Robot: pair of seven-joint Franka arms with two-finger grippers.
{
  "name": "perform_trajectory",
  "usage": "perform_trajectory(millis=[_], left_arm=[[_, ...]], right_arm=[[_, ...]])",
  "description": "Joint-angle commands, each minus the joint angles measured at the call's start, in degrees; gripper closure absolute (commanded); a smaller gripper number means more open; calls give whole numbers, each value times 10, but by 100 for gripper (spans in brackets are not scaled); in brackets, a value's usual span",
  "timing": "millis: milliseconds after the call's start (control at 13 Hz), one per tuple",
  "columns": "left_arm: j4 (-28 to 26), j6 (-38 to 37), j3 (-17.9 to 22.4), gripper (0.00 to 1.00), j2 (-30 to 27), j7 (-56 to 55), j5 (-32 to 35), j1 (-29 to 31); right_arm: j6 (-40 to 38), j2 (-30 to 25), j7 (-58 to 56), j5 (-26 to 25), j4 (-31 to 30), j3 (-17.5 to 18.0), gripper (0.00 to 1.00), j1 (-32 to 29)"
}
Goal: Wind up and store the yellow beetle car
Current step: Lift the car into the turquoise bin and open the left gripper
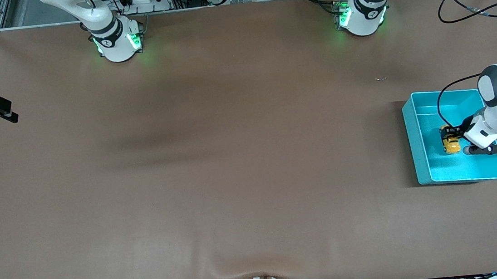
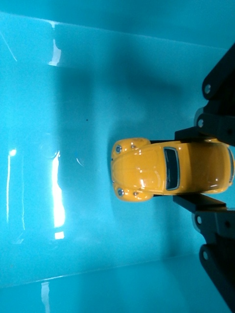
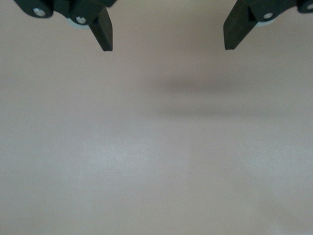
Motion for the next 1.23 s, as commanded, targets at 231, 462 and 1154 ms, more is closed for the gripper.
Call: perform_trajectory(millis=[231, 462, 1154], left_arm=[[8, -23, -21, 0, -63, 3, 6, 3], [9, -83, -57, 0, -127, -20, -25, 4], [188, -367, -197, 0, -196, -76, -78, 2]], right_arm=[[-2, -2, 8, -9, -3, -4, 0, 9], [-2, -2, 7, -9, -3, -4, 0, 8], [0, 2, 9, -8, -3, -4, 0, 9]])
